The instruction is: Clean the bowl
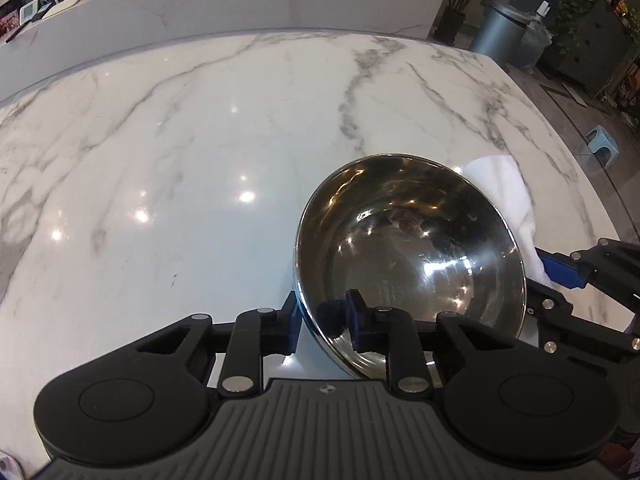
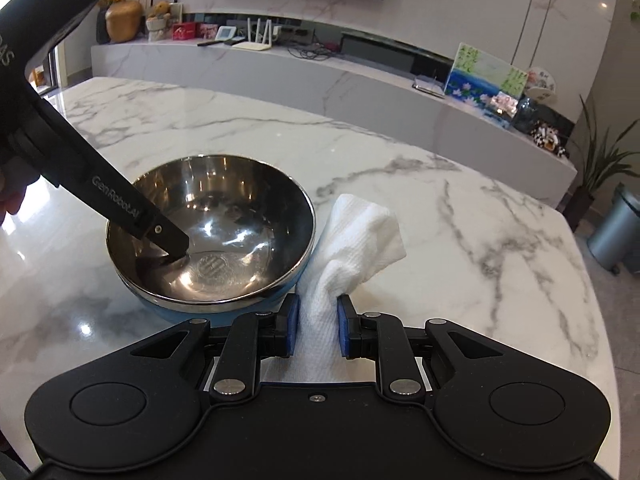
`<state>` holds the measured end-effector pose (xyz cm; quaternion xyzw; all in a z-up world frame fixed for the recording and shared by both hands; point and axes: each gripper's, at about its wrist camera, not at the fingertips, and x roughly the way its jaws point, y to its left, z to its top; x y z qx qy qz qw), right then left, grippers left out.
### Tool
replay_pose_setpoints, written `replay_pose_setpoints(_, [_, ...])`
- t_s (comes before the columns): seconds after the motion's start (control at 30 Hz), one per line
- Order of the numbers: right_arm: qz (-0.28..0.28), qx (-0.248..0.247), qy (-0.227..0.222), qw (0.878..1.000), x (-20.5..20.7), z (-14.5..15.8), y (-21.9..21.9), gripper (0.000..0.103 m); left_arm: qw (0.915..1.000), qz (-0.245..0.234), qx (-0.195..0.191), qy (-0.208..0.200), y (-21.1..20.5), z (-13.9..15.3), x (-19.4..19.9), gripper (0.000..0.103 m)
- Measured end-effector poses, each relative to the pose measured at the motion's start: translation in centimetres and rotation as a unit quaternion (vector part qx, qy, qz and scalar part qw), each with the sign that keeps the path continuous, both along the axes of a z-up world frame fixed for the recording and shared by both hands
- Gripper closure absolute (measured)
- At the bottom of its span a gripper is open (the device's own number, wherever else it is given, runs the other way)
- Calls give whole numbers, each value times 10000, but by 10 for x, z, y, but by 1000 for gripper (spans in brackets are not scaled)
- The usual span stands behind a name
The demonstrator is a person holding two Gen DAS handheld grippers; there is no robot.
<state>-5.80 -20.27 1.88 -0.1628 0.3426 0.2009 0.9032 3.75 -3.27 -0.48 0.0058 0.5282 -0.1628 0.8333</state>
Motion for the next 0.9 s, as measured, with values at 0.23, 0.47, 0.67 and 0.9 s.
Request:
replay_pose_setpoints(0.23, [147,-87,223,9996,2,-11,5,85,9990,-139,36,-424,-2,-3,-6,80])
replay_pose_setpoints(0.47, [302,-159,562,9978,1,-23,10,85,9949,-414,179,-903,-7,-6,-16,75])
replay_pose_setpoints(0.67, [109,-61,502,9987,1,-17,3,85,9959,-225,47,-879,-1,-5,-18,77])
replay_pose_setpoints(0.9, [21,132,171,9998,0,-1,-9,85,9965,-179,-192,-796,7,-2,-26,77])
